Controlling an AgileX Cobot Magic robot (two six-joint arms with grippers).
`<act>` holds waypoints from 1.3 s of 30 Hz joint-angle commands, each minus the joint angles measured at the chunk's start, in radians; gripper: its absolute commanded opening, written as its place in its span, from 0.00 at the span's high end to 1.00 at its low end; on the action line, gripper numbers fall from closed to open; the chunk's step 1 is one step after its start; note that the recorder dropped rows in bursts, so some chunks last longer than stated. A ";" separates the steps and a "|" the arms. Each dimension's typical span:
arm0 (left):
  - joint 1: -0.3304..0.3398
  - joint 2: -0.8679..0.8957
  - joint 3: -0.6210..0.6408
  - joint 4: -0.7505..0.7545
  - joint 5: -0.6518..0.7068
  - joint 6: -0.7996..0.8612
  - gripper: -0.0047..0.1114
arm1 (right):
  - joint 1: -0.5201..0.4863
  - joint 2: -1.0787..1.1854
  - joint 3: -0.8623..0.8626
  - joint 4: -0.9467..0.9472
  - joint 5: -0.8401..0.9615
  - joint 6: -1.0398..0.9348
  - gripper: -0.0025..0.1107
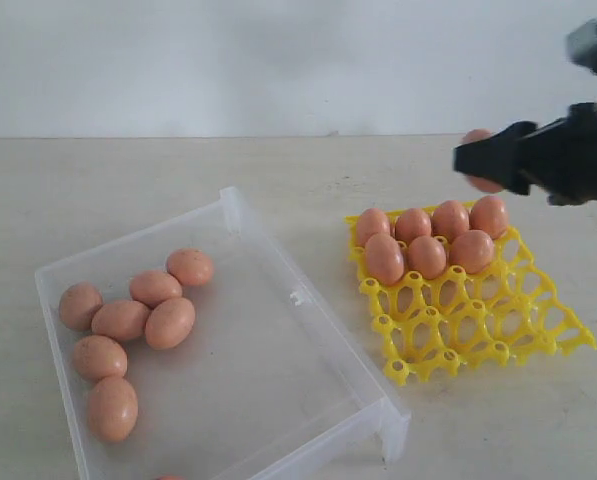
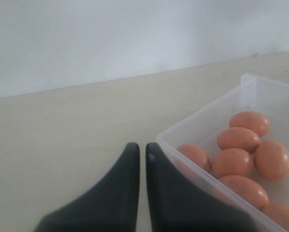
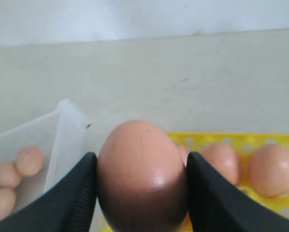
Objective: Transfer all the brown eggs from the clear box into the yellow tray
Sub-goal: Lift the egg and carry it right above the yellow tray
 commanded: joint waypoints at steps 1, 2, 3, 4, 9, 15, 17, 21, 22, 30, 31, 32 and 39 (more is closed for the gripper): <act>-0.003 -0.003 0.004 -0.007 -0.007 -0.001 0.92 | -0.150 -0.022 -0.006 0.015 -0.008 0.015 0.98; -0.003 -0.003 0.004 -0.007 -0.007 -0.001 0.92 | -0.164 -0.022 -0.014 0.015 -0.071 0.024 0.98; -0.003 -0.003 0.004 -0.007 -0.007 -0.001 0.92 | -0.168 -0.022 -0.018 0.015 -0.149 0.024 0.98; -0.003 -0.003 0.004 -0.007 -0.007 -0.001 0.92 | -0.168 -0.022 -0.021 0.015 -0.213 0.024 0.98; -0.003 -0.003 0.004 -0.007 -0.007 -0.001 0.92 | -0.129 -0.022 -0.021 -0.147 -0.398 -0.112 0.98; -0.003 -0.003 0.004 -0.007 -0.007 -0.001 0.92 | 0.029 -0.022 -0.019 -0.240 -0.871 -0.168 0.98; -0.003 -0.003 0.004 -0.007 -0.007 -0.001 0.92 | 0.064 -0.022 -0.017 -0.213 -1.041 -0.226 0.98; -0.003 -0.003 0.004 -0.007 -0.007 -0.001 0.92 | 0.064 -0.022 -0.035 -0.228 -1.236 -0.138 0.98; -0.003 -0.003 0.004 -0.007 -0.007 -0.001 0.92 | 0.064 -0.022 -0.042 -0.243 -1.281 -0.054 0.98; -0.003 -0.003 0.004 -0.007 -0.007 -0.001 0.92 | 0.064 -0.057 -0.061 -0.680 -1.634 0.769 0.98; -0.003 -0.003 0.004 -0.007 -0.007 -0.001 0.92 | 0.064 -0.065 -0.061 -0.746 -1.661 0.870 0.98; -0.003 -0.003 0.004 -0.007 -0.007 -0.001 0.92 | 0.064 -0.076 -0.074 -0.790 -1.672 0.911 0.98; -0.003 -0.003 0.004 -0.007 -0.007 -0.001 0.92 | 0.064 -0.127 -0.166 -1.156 -1.392 1.196 0.98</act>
